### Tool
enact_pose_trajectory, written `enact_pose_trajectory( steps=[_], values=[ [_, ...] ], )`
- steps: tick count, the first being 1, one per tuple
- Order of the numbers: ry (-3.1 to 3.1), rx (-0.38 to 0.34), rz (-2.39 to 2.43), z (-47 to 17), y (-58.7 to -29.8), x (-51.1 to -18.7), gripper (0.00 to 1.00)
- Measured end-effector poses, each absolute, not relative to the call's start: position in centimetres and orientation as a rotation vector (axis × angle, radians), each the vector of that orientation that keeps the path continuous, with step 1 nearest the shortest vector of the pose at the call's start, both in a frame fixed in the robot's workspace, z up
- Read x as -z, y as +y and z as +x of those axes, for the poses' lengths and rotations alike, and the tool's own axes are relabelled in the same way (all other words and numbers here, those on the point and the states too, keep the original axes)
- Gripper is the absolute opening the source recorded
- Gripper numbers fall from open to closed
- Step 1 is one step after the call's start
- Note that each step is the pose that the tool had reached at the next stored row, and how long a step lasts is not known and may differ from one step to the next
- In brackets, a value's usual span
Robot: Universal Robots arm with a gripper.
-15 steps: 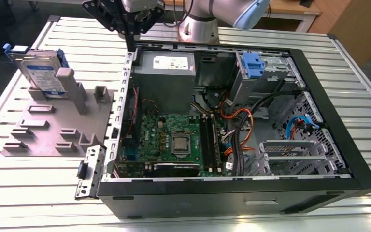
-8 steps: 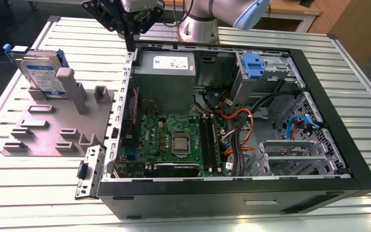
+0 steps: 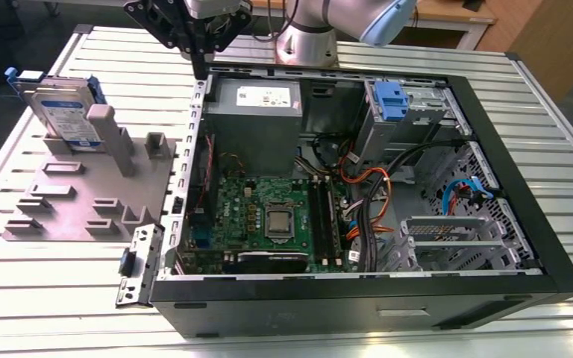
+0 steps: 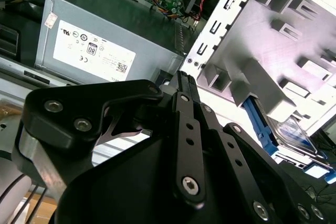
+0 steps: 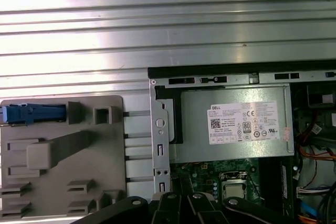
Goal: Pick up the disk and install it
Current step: 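Reach for the disk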
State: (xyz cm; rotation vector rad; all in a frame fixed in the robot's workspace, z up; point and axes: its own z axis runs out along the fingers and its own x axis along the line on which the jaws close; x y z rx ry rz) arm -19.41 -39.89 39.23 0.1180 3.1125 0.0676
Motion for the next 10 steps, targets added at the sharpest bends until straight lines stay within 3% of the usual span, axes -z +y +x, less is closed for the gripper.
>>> enact_pose_trajectory(
  steps=[10],
  values=[
    [3.113, -0.068, 0.118, -19.63, -39.89, -39.23, 0.11]
  ],
)
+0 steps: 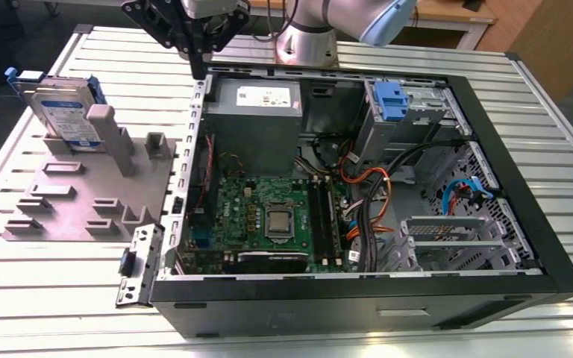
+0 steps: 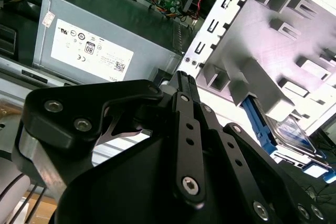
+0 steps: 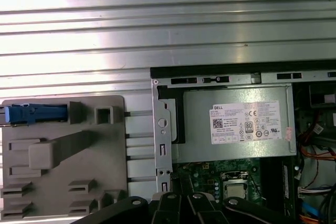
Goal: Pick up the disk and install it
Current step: 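Reach for the disk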
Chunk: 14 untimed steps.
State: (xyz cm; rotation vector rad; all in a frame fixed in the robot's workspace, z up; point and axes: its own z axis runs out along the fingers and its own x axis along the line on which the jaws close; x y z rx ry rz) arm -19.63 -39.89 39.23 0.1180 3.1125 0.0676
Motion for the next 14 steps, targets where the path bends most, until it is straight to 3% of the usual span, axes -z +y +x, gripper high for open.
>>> enact_pose_trajectory(
  steps=[14],
  values=[
    [3.113, -0.068, 0.118, -20.24, -39.89, -39.2, 0.11]
  ],
)
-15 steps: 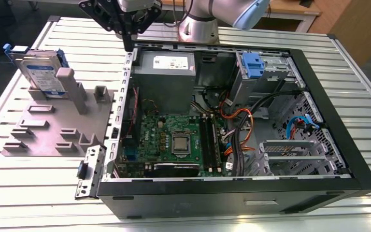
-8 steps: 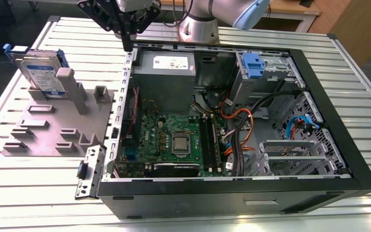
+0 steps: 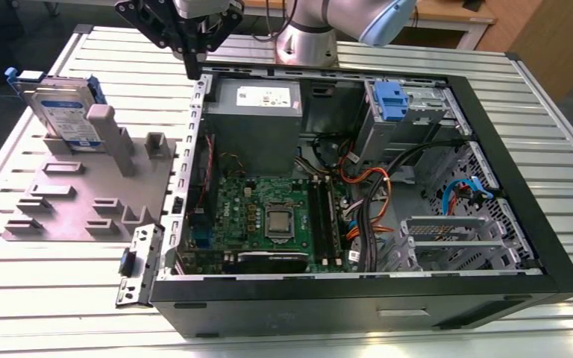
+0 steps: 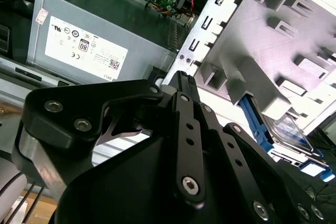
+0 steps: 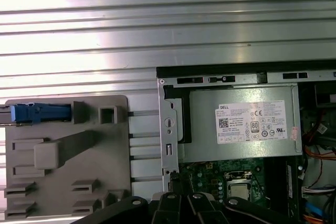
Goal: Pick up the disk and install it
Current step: 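Reach for the disk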
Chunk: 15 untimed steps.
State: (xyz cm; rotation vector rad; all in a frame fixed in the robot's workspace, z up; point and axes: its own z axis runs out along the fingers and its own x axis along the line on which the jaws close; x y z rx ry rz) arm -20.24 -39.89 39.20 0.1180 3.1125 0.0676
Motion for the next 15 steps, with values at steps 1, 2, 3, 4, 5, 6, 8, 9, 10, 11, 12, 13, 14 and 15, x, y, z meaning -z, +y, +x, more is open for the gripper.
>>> enact_pose_trajectory(
  steps=[1, 2, 3, 4, 5, 6, 8, 9, 10, 11, 12, 13, 14, 15],
  values=[
    [3.112, -0.068, 0.118, -20.25, -39.89, -39.2, 0.11],
    [3.112, -0.068, 0.118, -20.26, -39.89, -39.2, 0.11],
    [3.113, -0.068, 0.118, -20.29, -39.89, -39.2, 0.11],
    [3.113, -0.068, 0.118, -20.31, -39.89, -39.21, 0.11],
    [3.112, -0.068, 0.118, -20.33, -39.89, -39.2, 0.11],
    [3.112, -0.068, 0.118, -20.35, -39.89, -39.2, 0.11],
    [3.112, -0.068, 0.118, -20.4, -39.89, -39.2, 0.11],
    [3.112, -0.068, 0.118, -20.42, -39.89, -39.2, 0.11],
    [3.113, -0.068, 0.118, -20.44, -39.89, -39.2, 0.11],
    [3.113, -0.068, 0.118, -20.47, -39.89, -39.2, 0.11],
    [3.112, -0.068, 0.118, -20.49, -39.89, -39.2, 0.11],
    [3.113, -0.068, 0.118, -20.51, -39.89, -39.2, 0.11],
    [3.112, -0.068, 0.118, -20.54, -39.89, -39.2, 0.11],
    [3.112, -0.068, 0.118, -20.56, -39.89, -39.2, 0.11]
  ],
)
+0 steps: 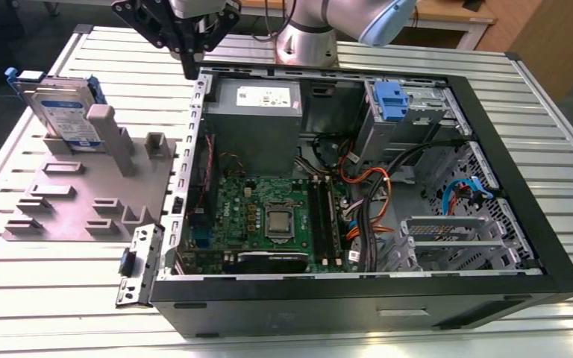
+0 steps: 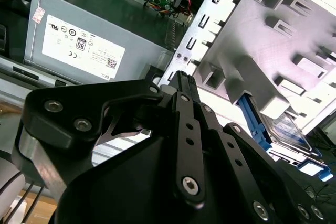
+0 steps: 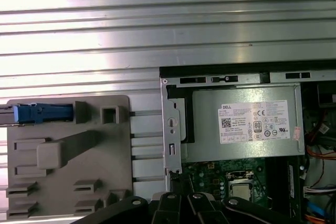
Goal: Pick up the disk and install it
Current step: 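Reach for the disk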
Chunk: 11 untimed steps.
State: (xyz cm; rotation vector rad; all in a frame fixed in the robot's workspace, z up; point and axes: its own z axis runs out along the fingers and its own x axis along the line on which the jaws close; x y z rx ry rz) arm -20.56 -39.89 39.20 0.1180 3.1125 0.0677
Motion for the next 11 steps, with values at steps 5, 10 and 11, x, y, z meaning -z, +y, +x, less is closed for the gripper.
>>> enact_pose_trajectory(
  steps=[5, 10, 11],
  values=[
    [3.113, -0.068, 0.118, -20.67, -39.89, -39.2, 0.11],
    [3.113, -0.068, 0.118, -20.81, -39.89, -39.19, 0.11],
    [3.112, -0.068, 0.118, -20.84, -39.89, -39.19, 0.11]
  ],
)
